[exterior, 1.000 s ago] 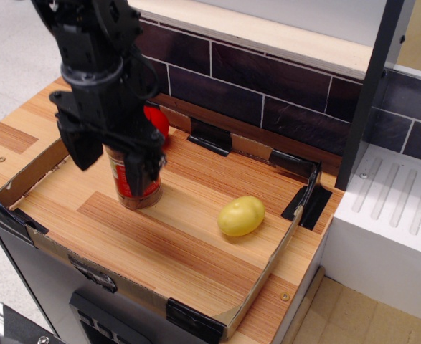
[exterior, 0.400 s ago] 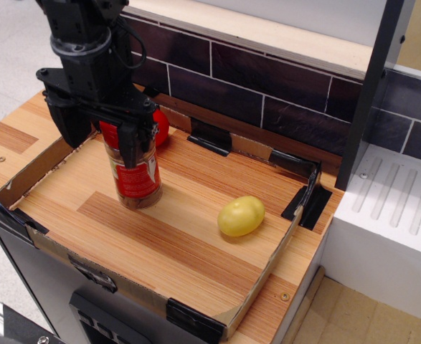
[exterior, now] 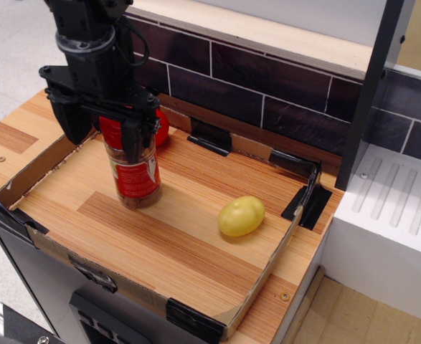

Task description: Topple basil bottle

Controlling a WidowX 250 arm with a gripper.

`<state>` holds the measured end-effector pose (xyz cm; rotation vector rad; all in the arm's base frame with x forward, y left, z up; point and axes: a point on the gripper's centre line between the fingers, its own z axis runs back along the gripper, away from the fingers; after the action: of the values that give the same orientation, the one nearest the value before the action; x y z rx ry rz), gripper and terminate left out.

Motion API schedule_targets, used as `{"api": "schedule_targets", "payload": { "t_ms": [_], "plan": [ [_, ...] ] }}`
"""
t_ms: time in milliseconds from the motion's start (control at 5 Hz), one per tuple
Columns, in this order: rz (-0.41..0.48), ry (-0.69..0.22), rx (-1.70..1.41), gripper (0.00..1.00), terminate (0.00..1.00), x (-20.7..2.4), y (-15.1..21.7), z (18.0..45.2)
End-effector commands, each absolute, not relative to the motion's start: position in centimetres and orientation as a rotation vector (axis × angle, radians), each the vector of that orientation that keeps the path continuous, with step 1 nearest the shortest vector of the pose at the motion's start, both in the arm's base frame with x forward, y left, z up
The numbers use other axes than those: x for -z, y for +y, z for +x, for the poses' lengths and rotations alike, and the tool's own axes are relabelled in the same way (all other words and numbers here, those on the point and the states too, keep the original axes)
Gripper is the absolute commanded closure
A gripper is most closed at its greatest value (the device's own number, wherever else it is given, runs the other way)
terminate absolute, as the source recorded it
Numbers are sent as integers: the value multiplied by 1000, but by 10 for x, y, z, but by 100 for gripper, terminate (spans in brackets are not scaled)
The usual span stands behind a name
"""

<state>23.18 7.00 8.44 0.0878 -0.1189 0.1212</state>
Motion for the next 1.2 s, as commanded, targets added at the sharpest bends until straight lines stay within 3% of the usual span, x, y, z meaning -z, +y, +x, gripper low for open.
{"api": "schedule_targets", "payload": {
  "t_ms": [0, 800, 1000],
  "plan": [
    [92, -170, -120, 0, 0, -97, 69, 247],
    [74, -183, -83, 0, 0, -91, 65, 259],
    [29, -168, -43, 100, 0, -97, 66, 255]
  ]
}}
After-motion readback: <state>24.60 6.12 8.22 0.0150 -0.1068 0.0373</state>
